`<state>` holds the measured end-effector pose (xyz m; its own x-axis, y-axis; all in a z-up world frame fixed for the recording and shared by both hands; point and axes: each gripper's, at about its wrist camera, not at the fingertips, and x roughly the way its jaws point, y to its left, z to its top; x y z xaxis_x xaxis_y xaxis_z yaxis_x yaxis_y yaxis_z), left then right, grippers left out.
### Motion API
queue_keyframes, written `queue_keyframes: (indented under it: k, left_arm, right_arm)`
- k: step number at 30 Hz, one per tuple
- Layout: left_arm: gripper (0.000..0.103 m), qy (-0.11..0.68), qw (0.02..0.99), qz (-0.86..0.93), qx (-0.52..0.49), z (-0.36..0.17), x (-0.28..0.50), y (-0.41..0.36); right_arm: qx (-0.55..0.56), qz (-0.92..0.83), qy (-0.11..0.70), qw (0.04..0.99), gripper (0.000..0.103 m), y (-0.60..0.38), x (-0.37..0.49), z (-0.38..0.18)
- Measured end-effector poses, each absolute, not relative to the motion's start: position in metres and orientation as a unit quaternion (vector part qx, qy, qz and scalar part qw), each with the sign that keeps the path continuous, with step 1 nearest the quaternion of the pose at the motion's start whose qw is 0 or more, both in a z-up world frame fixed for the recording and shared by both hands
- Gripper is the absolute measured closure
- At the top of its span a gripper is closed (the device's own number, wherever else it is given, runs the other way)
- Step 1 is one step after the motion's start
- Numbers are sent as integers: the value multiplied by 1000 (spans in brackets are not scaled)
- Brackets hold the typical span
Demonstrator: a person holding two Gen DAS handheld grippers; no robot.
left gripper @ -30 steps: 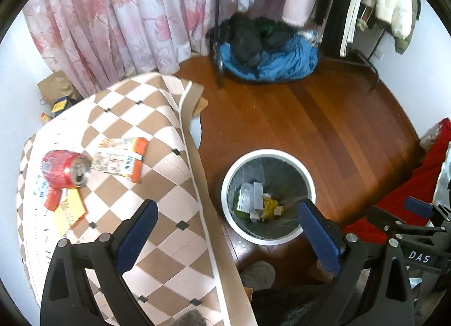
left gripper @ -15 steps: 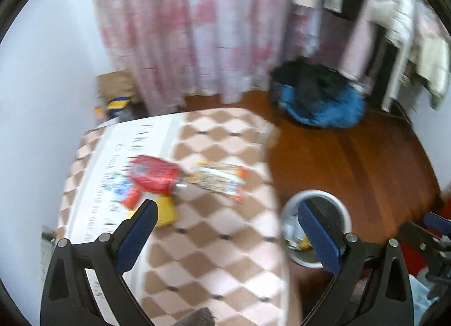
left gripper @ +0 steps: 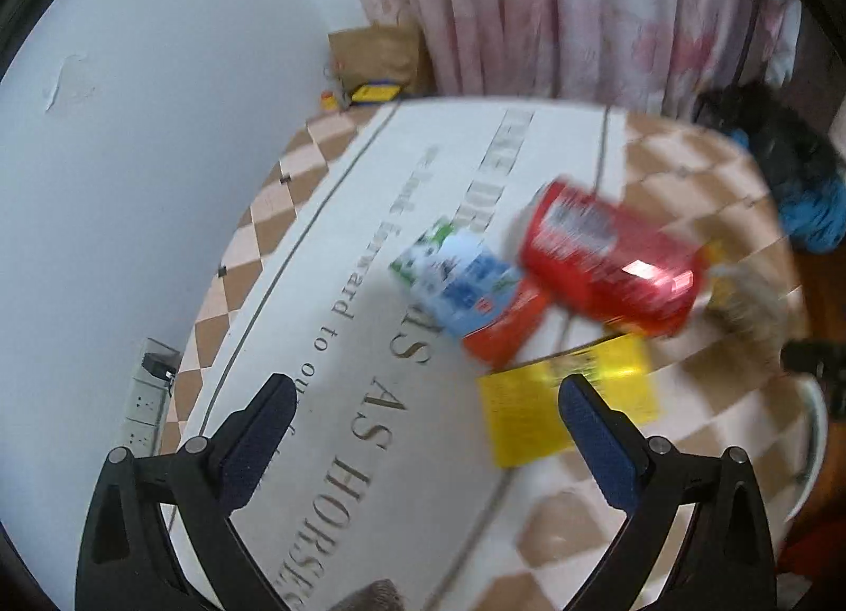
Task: Collect trash
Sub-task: 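Grasp the yellow cigarette box with the left tool while the right tool grasps the snack bag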
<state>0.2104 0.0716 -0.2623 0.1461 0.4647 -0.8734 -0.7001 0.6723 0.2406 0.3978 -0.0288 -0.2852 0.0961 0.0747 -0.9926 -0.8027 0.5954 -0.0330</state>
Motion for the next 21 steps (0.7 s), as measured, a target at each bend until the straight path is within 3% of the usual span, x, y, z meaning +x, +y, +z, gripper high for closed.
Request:
queue_keyframes:
  k: [7, 13, 15, 19, 21]
  left_arm:
    - [2, 550, 769, 312, -95, -279, 211, 70]
    - [2, 577, 796, 182, -20, -281, 230, 48]
    - [2, 597, 791, 132, 15, -288, 241, 38]
    - [3, 629, 771, 79, 56, -303, 261, 29]
    - [3, 629, 771, 67, 76, -304, 266, 25]
  right_arm:
    - [-395, 354, 567, 631, 0, 20, 404, -328]
    - [-330, 356, 599, 637, 44, -2, 401, -324]
    - [-283, 325, 633, 643, 48, -25, 403, -322]
    - [-212, 283, 665, 658, 48, -64, 402, -313]
    - [-179, 292, 684, 644, 30, -77, 399, -312]
